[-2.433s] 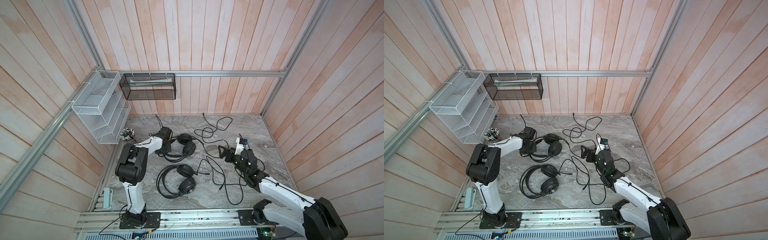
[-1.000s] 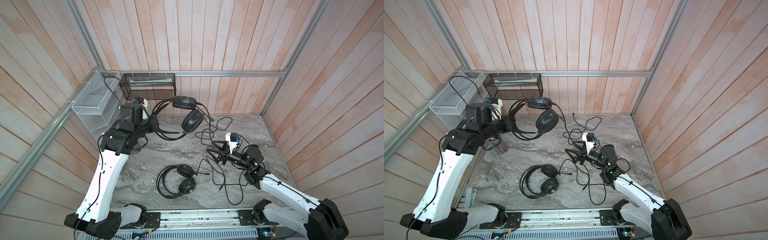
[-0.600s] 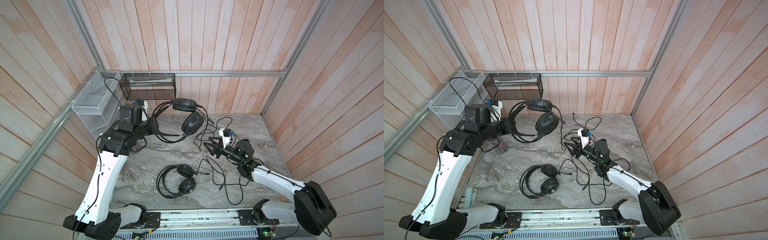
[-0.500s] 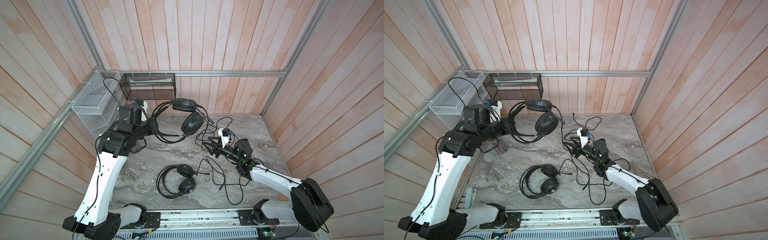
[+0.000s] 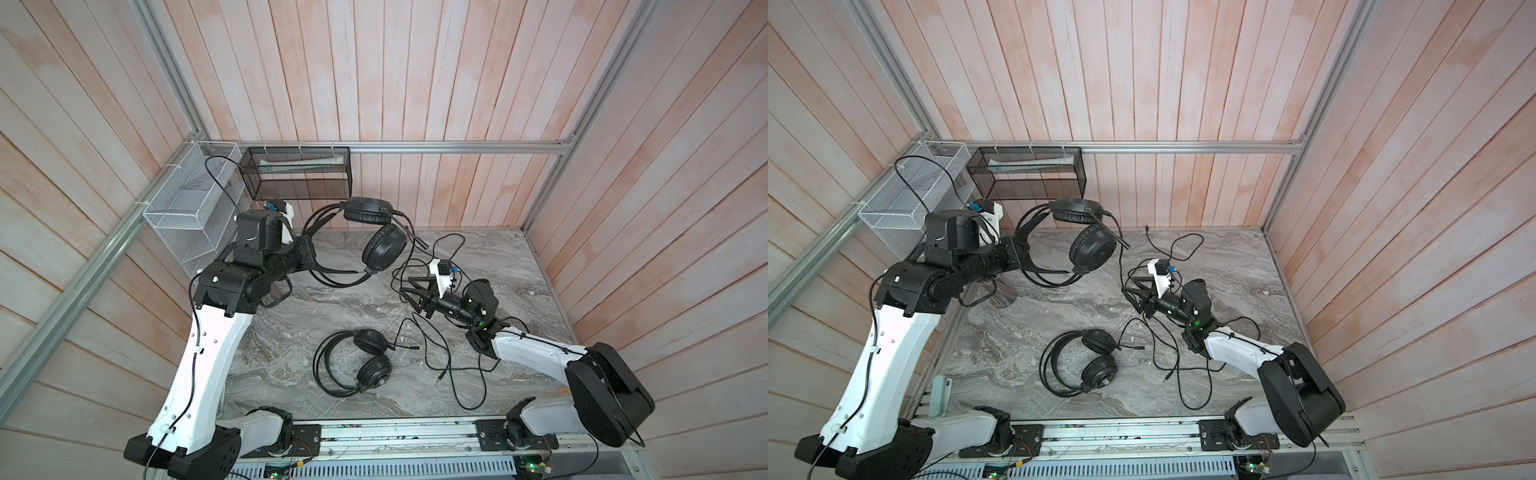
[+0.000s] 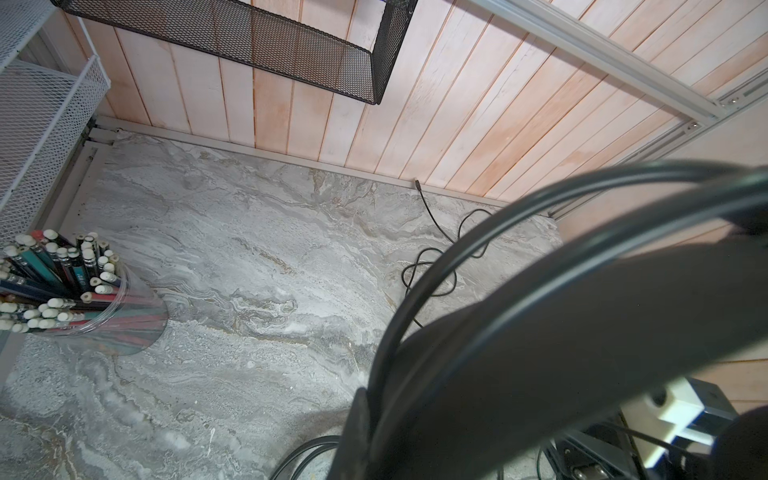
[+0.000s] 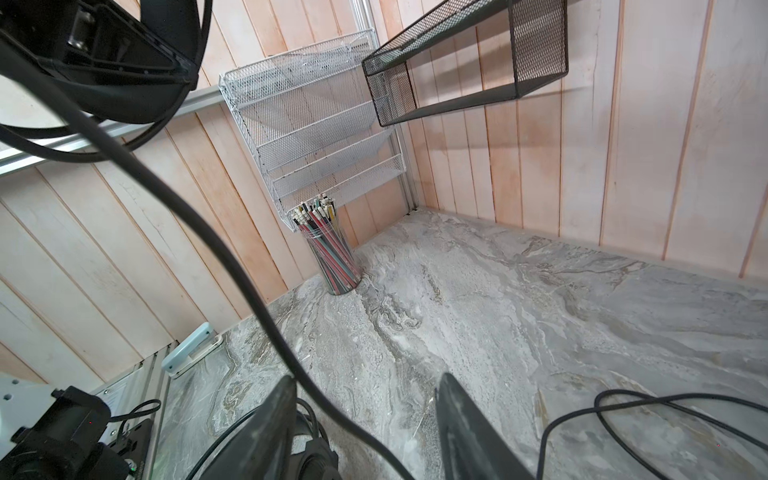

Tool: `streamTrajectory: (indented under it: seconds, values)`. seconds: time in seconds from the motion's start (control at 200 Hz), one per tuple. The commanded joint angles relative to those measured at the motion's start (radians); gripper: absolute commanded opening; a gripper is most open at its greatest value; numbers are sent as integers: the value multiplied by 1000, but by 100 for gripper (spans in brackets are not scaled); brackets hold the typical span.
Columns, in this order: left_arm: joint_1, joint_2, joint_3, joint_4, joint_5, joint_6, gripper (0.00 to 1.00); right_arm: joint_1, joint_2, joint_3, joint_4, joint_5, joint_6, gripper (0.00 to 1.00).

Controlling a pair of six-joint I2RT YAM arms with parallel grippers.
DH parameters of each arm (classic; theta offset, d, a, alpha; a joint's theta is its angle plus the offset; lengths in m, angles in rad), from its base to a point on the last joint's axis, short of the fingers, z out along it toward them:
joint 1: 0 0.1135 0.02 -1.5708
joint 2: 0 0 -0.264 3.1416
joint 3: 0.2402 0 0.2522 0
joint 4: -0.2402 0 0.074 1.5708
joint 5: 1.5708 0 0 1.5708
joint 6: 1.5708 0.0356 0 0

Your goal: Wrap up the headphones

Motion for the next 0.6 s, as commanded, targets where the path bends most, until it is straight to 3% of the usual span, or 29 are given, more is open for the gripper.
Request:
streamTrajectory:
  seconds: [0.0, 0.135, 0.265, 0.33, 0.405, 0.595]
  values:
    - [0, -32, -1, 53, 9, -35, 0, 10, 20, 6, 37, -27, 9, 52]
    - [0, -29, -12, 58, 17, -36, 0, 21, 45, 16, 51, -23, 2, 48]
    - [-1, -30, -37, 69, -9, -32, 0, 30, 55, 16, -4, 5, -29, 24]
    - [0, -30, -66, 82, -39, -30, 0, 35, 35, 3, -28, 28, -26, 18]
    - [0, -26, -105, 97, -88, -24, 0, 53, -16, -22, -76, 79, -36, 5]
    - [0, 15, -157, 129, -266, -3, 0, 165, -210, -3, -383, 228, -120, 0]
